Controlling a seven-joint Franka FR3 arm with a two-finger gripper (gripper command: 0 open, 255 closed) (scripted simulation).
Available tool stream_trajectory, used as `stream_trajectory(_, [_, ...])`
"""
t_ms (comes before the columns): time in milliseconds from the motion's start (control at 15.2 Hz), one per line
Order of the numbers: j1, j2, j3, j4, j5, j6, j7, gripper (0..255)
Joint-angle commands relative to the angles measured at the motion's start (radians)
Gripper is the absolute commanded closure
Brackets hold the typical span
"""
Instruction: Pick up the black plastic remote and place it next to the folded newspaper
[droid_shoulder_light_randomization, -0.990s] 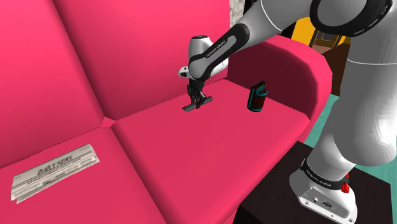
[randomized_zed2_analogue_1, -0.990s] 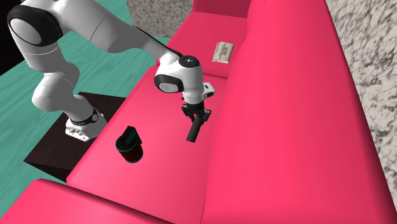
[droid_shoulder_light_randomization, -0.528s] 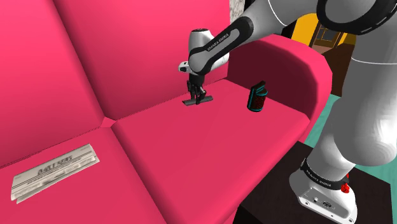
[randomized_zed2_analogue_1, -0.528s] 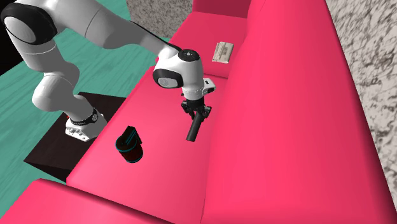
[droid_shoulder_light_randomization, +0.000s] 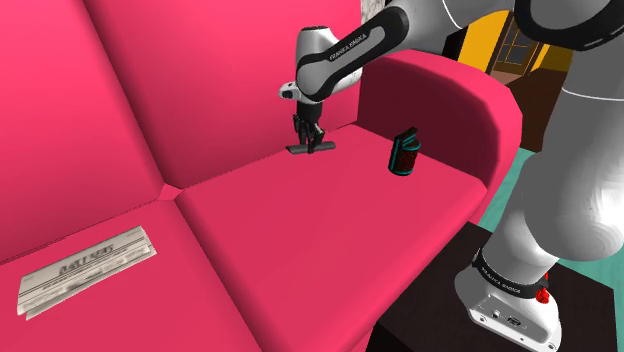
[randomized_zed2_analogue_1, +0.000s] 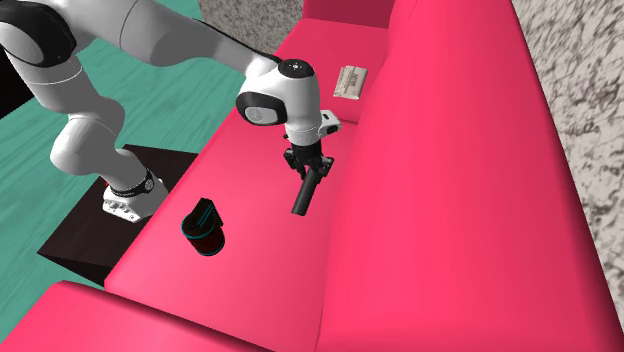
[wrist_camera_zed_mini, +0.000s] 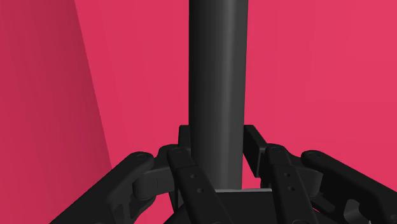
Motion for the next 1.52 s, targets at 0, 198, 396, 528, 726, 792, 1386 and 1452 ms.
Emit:
stream_trajectory(0, [0.001,-0.015,0.000,0.011,-0.003,-0.026,0.003,255])
stream_trajectory(198, [0.002,-0.027,-0.001,0.025,-0.006,-0.052,0.004,255])
stream_trajectory(396, [0.043,-0.037,0.028,0.013,-0.020,-0.050,0.081,255])
stream_trajectory(528, [0.069,-0.040,0.047,0.010,-0.028,-0.051,0.131,255])
stream_trajectory(726, [0.109,-0.037,0.076,0.014,-0.039,-0.054,0.206,255])
stream_trajectory(792, [0.122,-0.035,0.086,0.018,-0.043,-0.056,0.231,255])
stream_trajectory(1386, [0.240,0.027,0.167,0.105,-0.074,-0.089,0.446,255])
stream_trajectory(1452, [0.254,0.038,0.176,0.120,-0.078,-0.094,0.469,255])
